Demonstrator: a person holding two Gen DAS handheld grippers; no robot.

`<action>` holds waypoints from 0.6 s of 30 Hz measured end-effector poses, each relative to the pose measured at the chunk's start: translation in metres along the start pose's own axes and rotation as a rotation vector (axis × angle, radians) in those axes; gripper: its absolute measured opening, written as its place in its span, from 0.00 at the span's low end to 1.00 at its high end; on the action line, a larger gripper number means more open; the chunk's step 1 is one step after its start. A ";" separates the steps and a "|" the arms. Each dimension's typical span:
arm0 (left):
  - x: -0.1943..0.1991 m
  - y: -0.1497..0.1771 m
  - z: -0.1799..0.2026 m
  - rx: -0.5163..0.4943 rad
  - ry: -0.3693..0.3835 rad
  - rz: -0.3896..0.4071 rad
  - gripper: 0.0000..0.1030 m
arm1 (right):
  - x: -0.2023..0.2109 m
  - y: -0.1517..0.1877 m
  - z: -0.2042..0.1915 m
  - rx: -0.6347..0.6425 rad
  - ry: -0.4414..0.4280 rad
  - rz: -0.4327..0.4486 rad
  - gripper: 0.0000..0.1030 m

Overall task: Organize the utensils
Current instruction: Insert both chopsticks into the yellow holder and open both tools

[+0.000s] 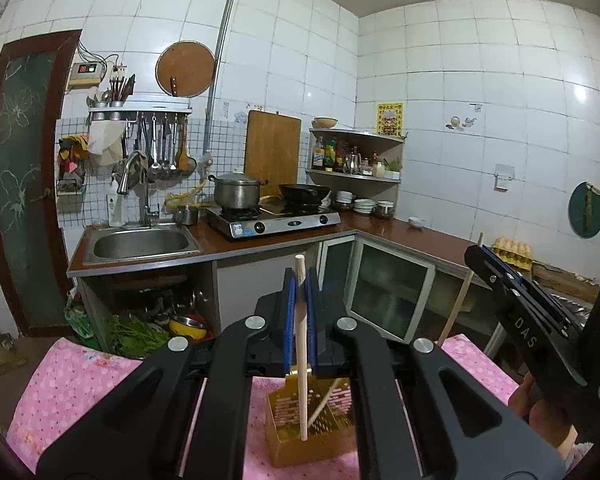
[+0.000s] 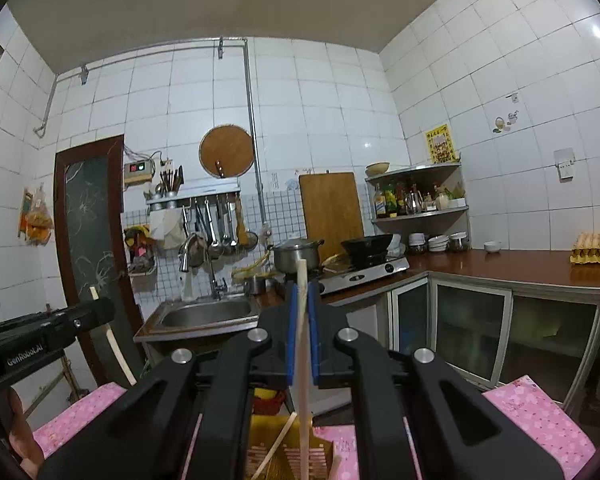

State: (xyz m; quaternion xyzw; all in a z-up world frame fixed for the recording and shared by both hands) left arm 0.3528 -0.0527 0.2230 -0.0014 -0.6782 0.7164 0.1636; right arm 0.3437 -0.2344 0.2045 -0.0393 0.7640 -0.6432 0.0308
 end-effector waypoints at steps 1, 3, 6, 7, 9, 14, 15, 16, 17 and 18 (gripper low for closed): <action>-0.004 0.002 -0.001 -0.003 -0.002 0.000 0.04 | -0.004 0.005 0.002 -0.003 -0.003 0.005 0.05; -0.016 0.011 0.000 -0.009 -0.004 -0.010 0.04 | -0.010 0.015 0.004 -0.007 -0.005 0.000 0.05; -0.030 0.023 -0.001 -0.013 -0.011 -0.011 0.04 | -0.021 0.031 0.008 -0.021 -0.011 -0.022 0.05; -0.036 0.030 -0.001 -0.014 -0.016 -0.020 0.04 | -0.025 0.033 0.007 -0.018 -0.007 -0.025 0.05; -0.047 0.039 -0.003 -0.016 -0.018 -0.040 0.04 | -0.029 0.042 0.008 -0.010 -0.003 -0.031 0.05; -0.064 0.065 -0.006 -0.029 -0.013 -0.072 0.04 | -0.035 0.063 0.013 -0.003 -0.010 -0.074 0.05; -0.066 0.069 -0.007 -0.029 -0.012 -0.076 0.04 | -0.036 0.068 0.013 0.002 -0.013 -0.085 0.05; -0.067 0.073 -0.007 -0.030 -0.011 -0.078 0.04 | -0.036 0.072 0.013 0.007 -0.014 -0.092 0.05; -0.068 0.077 -0.008 -0.034 -0.012 -0.079 0.04 | -0.037 0.077 0.013 0.015 -0.011 -0.099 0.05; -0.070 0.081 -0.009 -0.037 -0.014 -0.080 0.04 | -0.037 0.082 0.013 0.024 -0.007 -0.103 0.05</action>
Point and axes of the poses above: each gripper's, at about its wrist camera, not at the fingertips, and x roughly against the way its jaws point, z to its right, y to its underside, the point moved 3 cm from there along -x, roughly the way its jaws point
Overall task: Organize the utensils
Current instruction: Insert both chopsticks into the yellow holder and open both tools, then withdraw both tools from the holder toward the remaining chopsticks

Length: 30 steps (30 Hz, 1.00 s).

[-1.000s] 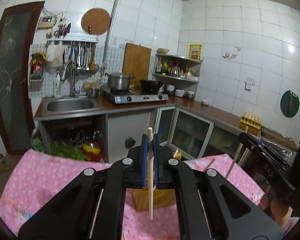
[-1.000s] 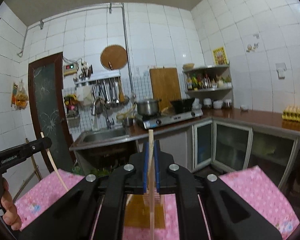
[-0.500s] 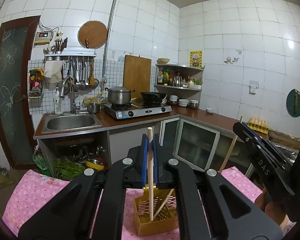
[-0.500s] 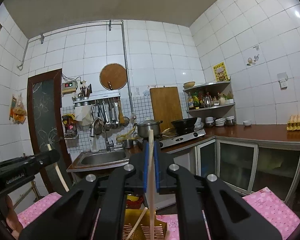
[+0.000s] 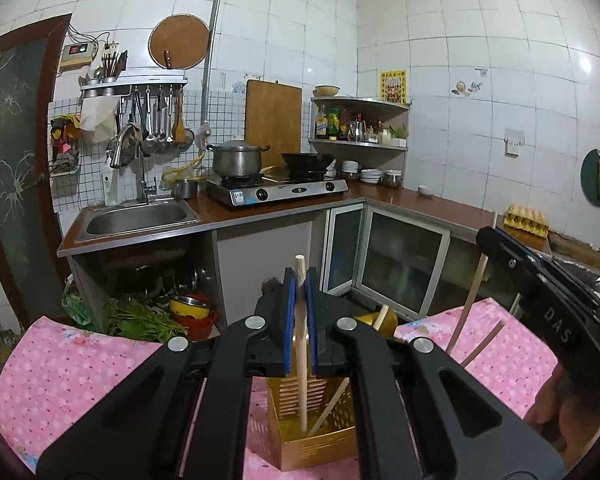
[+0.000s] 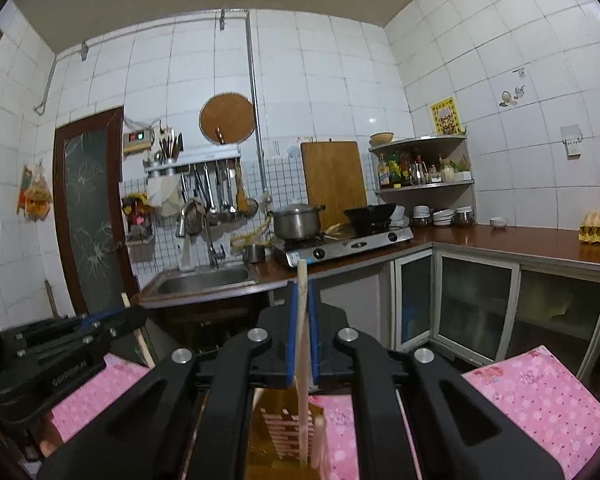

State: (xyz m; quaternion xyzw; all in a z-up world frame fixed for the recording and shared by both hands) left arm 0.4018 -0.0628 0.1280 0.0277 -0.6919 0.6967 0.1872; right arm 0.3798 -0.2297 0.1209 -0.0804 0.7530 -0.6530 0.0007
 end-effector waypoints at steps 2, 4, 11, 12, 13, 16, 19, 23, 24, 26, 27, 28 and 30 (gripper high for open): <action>-0.004 0.007 -0.001 -0.002 0.004 -0.010 0.04 | -0.001 0.012 0.000 0.009 0.007 -0.012 0.05; -0.007 0.012 -0.001 -0.007 0.000 -0.023 0.04 | -0.003 0.020 0.001 0.013 0.016 -0.025 0.06; -0.017 0.037 0.000 -0.042 -0.041 -0.035 0.04 | -0.008 0.040 0.005 0.027 0.037 -0.062 0.06; -0.018 0.040 0.000 -0.044 -0.049 -0.036 0.05 | -0.010 0.043 0.005 0.035 0.038 -0.069 0.06; -0.019 0.041 0.000 -0.041 -0.049 -0.039 0.05 | -0.010 0.044 0.004 0.042 0.040 -0.074 0.06; -0.022 0.048 -0.002 -0.023 -0.049 -0.058 0.05 | -0.010 0.050 0.003 0.055 0.044 -0.079 0.06; -0.024 0.055 -0.002 -0.024 -0.062 -0.069 0.05 | -0.009 0.049 0.002 0.065 0.043 -0.077 0.06; -0.022 0.062 -0.006 -0.010 -0.073 -0.073 0.06 | -0.006 0.049 0.000 0.070 0.027 -0.088 0.06; -0.020 0.063 -0.008 -0.005 -0.073 -0.080 0.12 | -0.004 0.048 0.001 0.067 0.024 -0.092 0.07; -0.016 0.063 -0.010 0.005 -0.075 -0.082 0.26 | -0.002 0.043 0.001 0.060 0.021 -0.104 0.11; -0.010 0.062 -0.013 0.012 -0.077 -0.078 0.34 | 0.001 0.043 0.002 0.057 0.024 -0.105 0.26; -0.006 0.062 -0.012 0.014 -0.080 -0.073 0.37 | 0.005 0.040 0.003 0.051 0.029 -0.102 0.45; 0.006 0.060 -0.015 0.017 -0.085 -0.064 0.49 | 0.013 0.036 0.004 0.047 0.032 -0.093 0.51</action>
Point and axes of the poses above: each gripper's, at about its wrist camera, not at the fingertips, and x roughly against the way its jaws point, z to its right, y to its underside, the point moved 3 cm from there along -x, roughly the way its jaws point
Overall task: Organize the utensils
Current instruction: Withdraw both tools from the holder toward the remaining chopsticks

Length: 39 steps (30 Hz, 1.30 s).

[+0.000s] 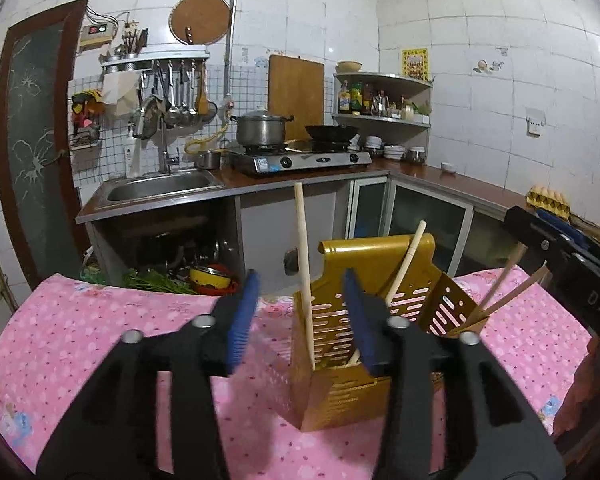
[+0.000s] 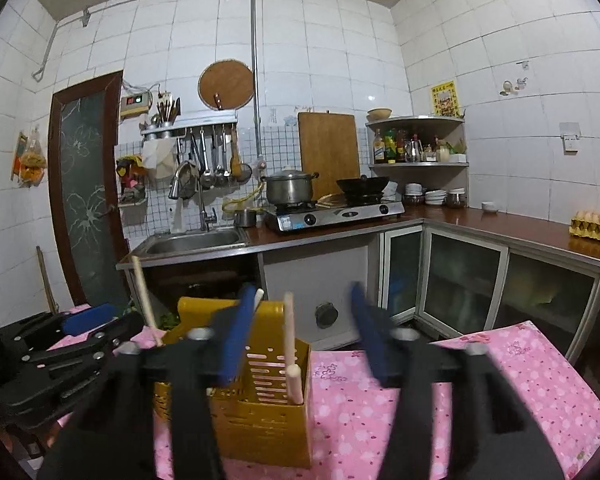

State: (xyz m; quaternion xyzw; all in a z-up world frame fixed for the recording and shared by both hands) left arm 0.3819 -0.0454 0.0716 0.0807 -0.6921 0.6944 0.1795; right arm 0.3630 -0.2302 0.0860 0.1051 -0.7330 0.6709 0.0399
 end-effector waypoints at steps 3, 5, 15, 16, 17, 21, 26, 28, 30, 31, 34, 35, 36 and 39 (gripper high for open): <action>0.019 0.000 -0.005 -0.003 0.001 0.001 0.61 | 0.012 -0.004 0.001 0.014 0.011 -0.013 0.51; 0.035 0.003 -0.011 -0.003 0.000 -0.001 0.73 | 0.022 -0.005 0.002 0.015 0.012 -0.028 0.51; 0.088 0.029 -0.033 0.012 -0.002 -0.053 0.91 | 0.069 0.028 0.001 0.012 0.008 -0.146 0.51; 0.092 0.033 -0.035 0.014 -0.004 -0.059 0.91 | 0.074 0.033 0.001 0.011 0.003 -0.156 0.51; 0.095 0.036 -0.037 0.015 -0.003 -0.062 0.91 | 0.080 0.038 0.000 0.011 0.000 -0.161 0.51; 0.109 0.048 -0.045 0.037 0.001 -0.068 0.94 | 0.099 0.051 -0.003 0.002 -0.004 -0.168 0.51; 0.120 0.064 -0.046 0.043 -0.012 -0.073 0.95 | 0.115 0.068 -0.007 -0.006 -0.004 -0.197 0.51; 0.123 0.072 -0.046 0.038 -0.014 -0.080 0.95 | 0.118 0.076 -0.007 -0.020 -0.004 -0.219 0.51; 0.123 0.078 -0.045 0.036 -0.016 -0.094 0.95 | 0.120 0.085 -0.006 -0.024 0.003 -0.240 0.51; 0.123 0.084 -0.044 0.035 -0.016 -0.110 0.95 | 0.120 0.090 -0.006 -0.023 0.008 -0.255 0.51; 0.122 0.096 -0.042 0.034 -0.001 -0.149 0.95 | 0.121 0.107 -0.006 -0.014 0.025 -0.305 0.51; 0.120 0.100 -0.043 0.035 0.003 -0.167 0.95 | 0.119 0.115 -0.005 -0.012 0.033 -0.341 0.51; 0.118 0.105 -0.043 0.035 0.004 -0.187 0.95 | 0.117 0.120 -0.004 -0.012 0.038 -0.361 0.51; 0.108 0.121 -0.044 0.043 0.014 -0.266 0.95 | 0.110 0.138 -0.002 -0.019 0.058 -0.451 0.51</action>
Point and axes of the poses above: each gripper's, at about its wrist camera, not at the fingertips, and x roughly against the way its jaws point, z to its right, y to its underside, the point moved 3 cm from there along -x, roughly the way its jaws point
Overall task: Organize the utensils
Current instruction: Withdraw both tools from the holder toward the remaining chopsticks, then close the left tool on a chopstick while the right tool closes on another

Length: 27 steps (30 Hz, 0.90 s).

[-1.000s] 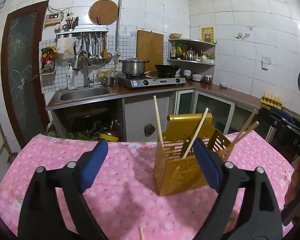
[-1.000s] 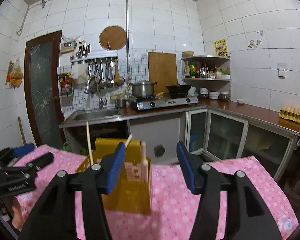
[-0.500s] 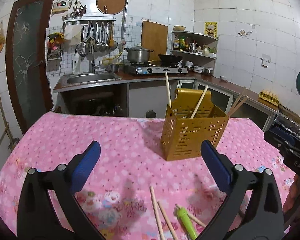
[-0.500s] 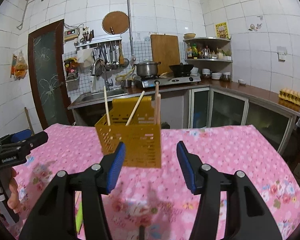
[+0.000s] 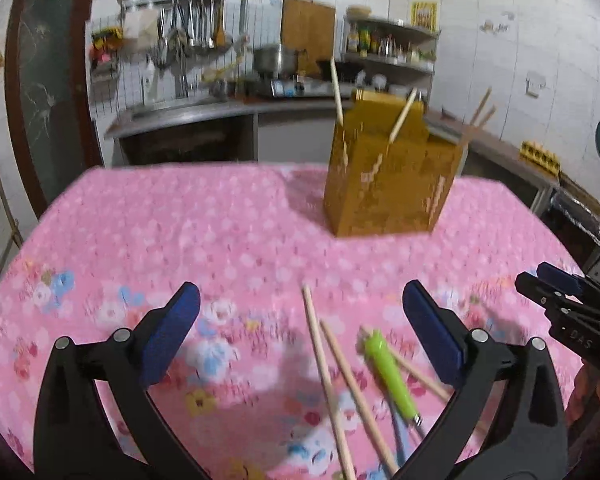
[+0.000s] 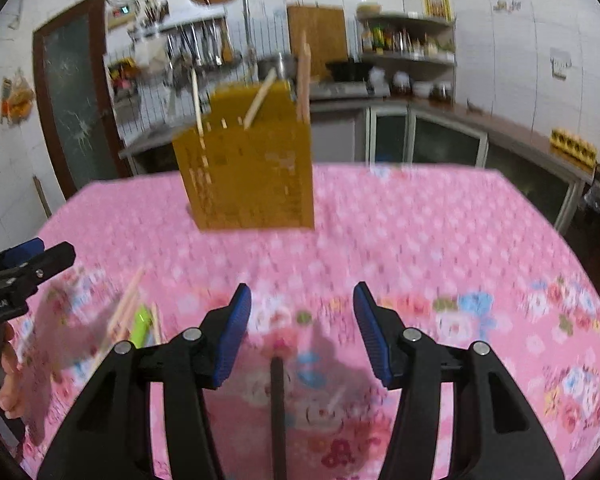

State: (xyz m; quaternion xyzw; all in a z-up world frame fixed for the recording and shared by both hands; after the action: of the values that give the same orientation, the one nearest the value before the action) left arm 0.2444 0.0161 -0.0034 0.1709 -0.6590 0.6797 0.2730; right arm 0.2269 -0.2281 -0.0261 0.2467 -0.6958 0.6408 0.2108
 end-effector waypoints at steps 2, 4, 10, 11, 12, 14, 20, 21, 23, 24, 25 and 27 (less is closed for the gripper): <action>-0.008 0.008 -0.002 0.017 0.025 -0.056 0.95 | -0.005 0.007 0.001 0.005 0.011 -0.042 0.51; -0.017 0.015 -0.006 0.036 0.024 -0.114 0.95 | -0.010 0.014 0.002 0.011 0.024 -0.076 0.51; -0.027 0.031 -0.002 -0.006 -0.026 -0.183 0.95 | -0.022 0.033 0.001 0.029 0.024 -0.165 0.51; -0.028 0.032 -0.002 -0.013 -0.036 -0.192 0.95 | -0.023 0.036 0.001 0.032 0.020 -0.176 0.51; -0.030 0.035 -0.001 -0.018 -0.050 -0.205 0.95 | -0.024 0.038 0.000 0.035 0.016 -0.183 0.51; -0.030 0.038 -0.001 -0.018 -0.058 -0.215 0.94 | -0.028 0.043 -0.003 0.050 0.017 -0.204 0.51; -0.036 0.044 -0.005 -0.013 -0.045 -0.252 0.73 | -0.035 0.045 -0.005 0.065 0.040 -0.221 0.43; -0.038 0.044 -0.006 -0.011 -0.039 -0.260 0.70 | -0.036 0.044 -0.003 0.065 0.040 -0.223 0.41; -0.041 0.043 -0.006 -0.011 -0.037 -0.269 0.65 | -0.038 0.042 -0.001 0.055 0.050 -0.228 0.34; -0.043 0.043 -0.005 -0.016 -0.037 -0.275 0.61 | -0.038 0.042 0.001 0.051 0.049 -0.231 0.31; -0.045 0.043 -0.004 -0.023 -0.036 -0.282 0.59 | -0.039 0.041 0.003 0.046 0.052 -0.237 0.28; -0.051 0.042 0.000 -0.032 -0.030 -0.301 0.53 | -0.042 0.038 0.003 0.044 0.059 -0.248 0.24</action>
State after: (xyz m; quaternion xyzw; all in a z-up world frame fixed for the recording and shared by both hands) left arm 0.2600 0.0099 -0.0673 0.2735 -0.6408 0.6179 0.3643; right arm 0.2366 -0.2263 -0.0822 0.3164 -0.6392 0.6320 0.3031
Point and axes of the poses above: each gripper's, at about its wrist camera, not at the fingertips, and x roughly against the way its jaws point, z to its right, y to its underside, the point moved 3 cm from there along -x, roughly the way its jaws point
